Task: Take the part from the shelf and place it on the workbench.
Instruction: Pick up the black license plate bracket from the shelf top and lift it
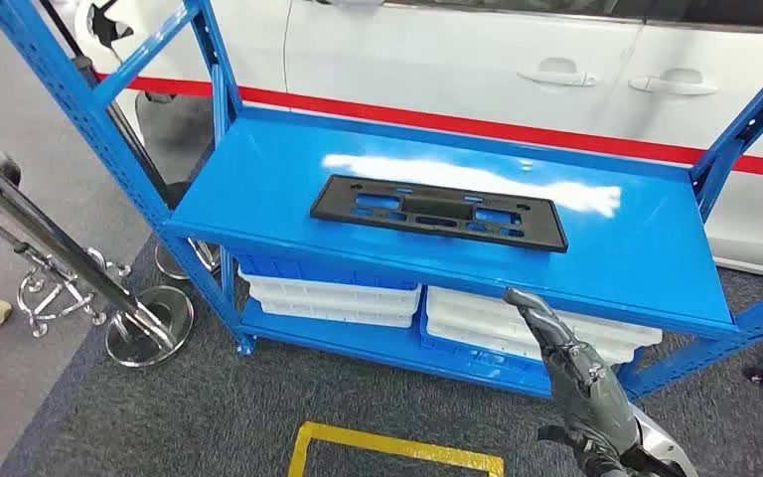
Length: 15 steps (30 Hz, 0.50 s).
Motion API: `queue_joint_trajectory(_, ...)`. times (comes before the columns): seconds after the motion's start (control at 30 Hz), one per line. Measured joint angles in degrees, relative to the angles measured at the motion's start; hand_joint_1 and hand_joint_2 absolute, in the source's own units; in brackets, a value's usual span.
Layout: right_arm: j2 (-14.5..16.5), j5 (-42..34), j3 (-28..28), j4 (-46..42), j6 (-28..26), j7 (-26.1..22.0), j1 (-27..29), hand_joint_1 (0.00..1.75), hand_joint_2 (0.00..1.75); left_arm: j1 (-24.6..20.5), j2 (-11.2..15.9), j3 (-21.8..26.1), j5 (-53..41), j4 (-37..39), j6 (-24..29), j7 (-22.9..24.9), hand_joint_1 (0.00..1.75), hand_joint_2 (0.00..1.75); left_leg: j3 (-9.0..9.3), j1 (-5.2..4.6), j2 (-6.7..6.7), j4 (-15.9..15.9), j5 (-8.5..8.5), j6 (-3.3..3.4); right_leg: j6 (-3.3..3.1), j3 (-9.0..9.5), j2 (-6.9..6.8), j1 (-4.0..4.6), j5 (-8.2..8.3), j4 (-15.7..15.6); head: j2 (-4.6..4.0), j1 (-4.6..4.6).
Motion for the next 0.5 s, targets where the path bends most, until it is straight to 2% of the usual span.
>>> queue_joint_trajectory(0.07, 0.0, -0.04, 0.0, 0.08, 0.01, 0.13, -0.04, 0.0, 0.0, 0.09, 0.01, 0.0, 0.0, 0.0, 0.0, -0.05, 0.0, 0.0, 0.05, 0.0, 0.01, -3.48, 2.31, 0.06, 0.17, 1.13, 0.03, -0.07, -0.72, -0.18, 0.0, -0.01)
queue_joint_trajectory(0.13, 0.01, -0.1, 0.01, 0.21, 0.02, 0.25, -0.18, 0.0, 0.0, 0.25, 0.02, 0.0, 0.0, 0.01, 0.0, -0.11, 0.0, 0.0, 0.69, -0.16, 0.08, -10.77, 8.72, 0.39, 0.59, 3.23, 0.08, -0.12, -2.04, -0.6, 0.0, -0.01)
queue_joint_trajectory(0.17, 0.01, -0.12, 0.01, 0.26, 0.03, 0.26, -0.26, 0.0, 0.0, 0.24, 0.03, 0.0, 0.0, 0.02, 0.0, -0.12, 0.0, 0.0, 1.2, -0.27, 0.09, -13.36, 10.77, 0.67, 0.92, 4.07, 0.21, -0.08, -2.76, -0.84, 0.0, 0.0)
queue_joint_trajectory(0.2, 0.01, -0.15, 0.01, 0.29, 0.04, 0.28, -0.35, 0.0, 0.0, 0.22, 0.03, 0.0, 0.0, 0.03, 0.0, -0.12, 0.0, 0.0, 1.69, -0.4, 0.1, -14.91, 11.87, 0.97, 1.26, 4.83, 0.3, -0.03, -3.45, -1.25, 0.01, 0.0)
queue_joint_trajectory(0.27, 0.0, -0.26, -0.03, 0.28, 0.04, 0.29, -0.54, 0.0, 0.0, 0.11, 0.03, 0.0, 0.0, 0.04, 0.0, -0.24, 0.0, 0.0, 2.81, -0.27, -0.09, -15.73, 11.7, 1.72, 2.01, 5.74, 0.49, 0.09, -3.78, -0.84, 0.01, 0.02)
queue_joint_trajectory(0.3, 0.0, -0.3, -0.05, 0.26, 0.02, 0.32, -0.64, 0.0, 0.0, 0.1, 0.01, 0.01, -0.01, 0.04, -0.01, -0.47, 0.0, 0.0, 3.59, -0.11, -0.1, -16.12, 12.41, 2.15, 2.35, 6.0, 0.4, 0.09, -3.75, -0.02, 0.01, 0.02)
queue_joint_trajectory(0.33, 0.0, -0.35, -0.07, 0.25, -0.04, 0.3, -0.74, 0.0, 0.0, 0.09, 0.0, 0.01, -0.02, 0.04, -0.03, -0.83, 0.0, 0.0, 4.39, 0.06, -0.08, -16.44, 13.01, 2.56, 2.7, 5.56, 0.3, 0.08, -3.76, 1.91, 0.0, 0.04)
queue_joint_trajectory(0.37, -0.01, -0.38, -0.09, 0.26, -0.15, 0.32, -0.84, 0.0, 0.0, 0.06, -0.01, 0.02, -0.03, 0.04, -0.1, -1.3, 0.0, 0.0, 5.14, 0.16, 0.02, -16.58, 13.35, 2.88, 3.03, 4.17, 0.18, 0.01, -4.58, 4.67, 0.0, 0.04)
queue_joint_trajectory(0.4, -0.01, -0.39, -0.09, 0.31, -0.27, 0.35, -0.87, 0.0, 0.0, 0.02, -0.01, 0.02, -0.07, 0.04, -0.2, -1.79, 0.0, 0.0, 5.6, 0.18, 0.11, -16.74, 13.24, 3.06, 3.35, 2.06, 0.04, -0.14, -5.79, 8.14, 0.0, 0.05)
queue_joint_trajectory(0.47, -0.01, -0.43, -0.01, 0.44, -0.65, 0.46, -0.9, 0.0, 0.0, -0.05, 0.03, 0.02, -0.16, 0.04, -0.52, -2.77, 0.0, 0.0, 6.32, 0.18, 0.08, -16.85, 12.48, 3.18, 3.84, -3.63, -0.1, -0.46, -9.31, 15.09, 0.01, 0.03)
queue_joint_trajectory(0.5, 0.0, -0.51, 0.07, 0.54, -0.84, 0.65, -0.89, 0.0, 0.0, -0.05, 0.05, 0.02, -0.22, 0.04, -0.72, -3.2, 0.0, 0.0, 6.79, 0.18, 0.05, -16.9, 12.02, 3.13, 3.97, -5.74, -0.14, -0.57, -10.46, 16.65, 0.01, 0.03)
